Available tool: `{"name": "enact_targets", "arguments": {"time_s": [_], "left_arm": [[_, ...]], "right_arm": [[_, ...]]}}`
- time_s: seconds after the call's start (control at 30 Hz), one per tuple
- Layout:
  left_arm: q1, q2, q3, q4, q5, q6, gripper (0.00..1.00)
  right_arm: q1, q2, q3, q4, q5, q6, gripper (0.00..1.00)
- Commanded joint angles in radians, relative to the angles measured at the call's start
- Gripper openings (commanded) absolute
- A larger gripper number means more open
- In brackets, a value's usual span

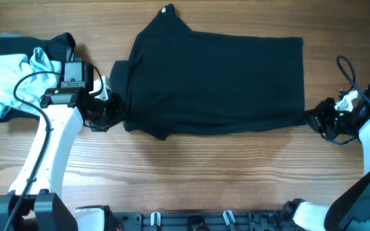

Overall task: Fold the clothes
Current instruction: 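Lift the bottom hem with both grippers and fold it up toward the collar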

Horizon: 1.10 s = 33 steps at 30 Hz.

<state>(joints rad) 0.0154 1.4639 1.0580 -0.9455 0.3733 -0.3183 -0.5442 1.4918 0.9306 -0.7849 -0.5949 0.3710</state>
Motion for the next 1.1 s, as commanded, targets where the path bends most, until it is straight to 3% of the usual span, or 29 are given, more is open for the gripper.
{"name": "enact_targets", "arguments": {"time_s": [0.0,0.13,0.37,0.43,0.57,0.67,0.73,0.83,1.07], "left_arm": [[0.006,-0.009,0.005,0.075,0.084,0.026,0.04],[0.006,-0.009,0.005,0.258,0.134,-0.015,0.04],[0.003,-0.009,0.005,0.524,0.045,-0.030,0.04],[-0.013,-0.007,0.005,0.515,0.044,-0.029,0.04],[0.002,-0.033,0.005,0.255,0.041,-0.029,0.04],[0.027,-0.091,0.005,0.097,0.041,0.018,0.04],[0.015,-0.089,0.002,0.076,0.017,0.027,0.04],[-0.012,-0.025,-0.008,0.143,-0.095,0.027,0.04],[-0.014,0.163,-0.008,0.421,-0.072,0.019,0.05]], "right_arm": [[0.002,-0.013,0.019,0.089,-0.016,0.026,0.04],[0.002,-0.013,0.018,0.204,-0.005,0.112,0.04],[0.004,-0.010,0.018,0.396,-0.003,0.214,0.04],[0.004,-0.009,0.018,0.378,0.003,0.215,0.04],[-0.016,-0.029,0.019,0.166,0.022,0.089,0.04],[-0.045,-0.097,0.028,-0.055,0.177,0.055,0.04],[-0.044,-0.104,0.027,-0.094,0.248,0.053,0.04],[-0.044,-0.063,0.027,0.007,0.247,0.066,0.04],[-0.019,0.090,0.027,0.203,0.130,0.102,0.04]]}}
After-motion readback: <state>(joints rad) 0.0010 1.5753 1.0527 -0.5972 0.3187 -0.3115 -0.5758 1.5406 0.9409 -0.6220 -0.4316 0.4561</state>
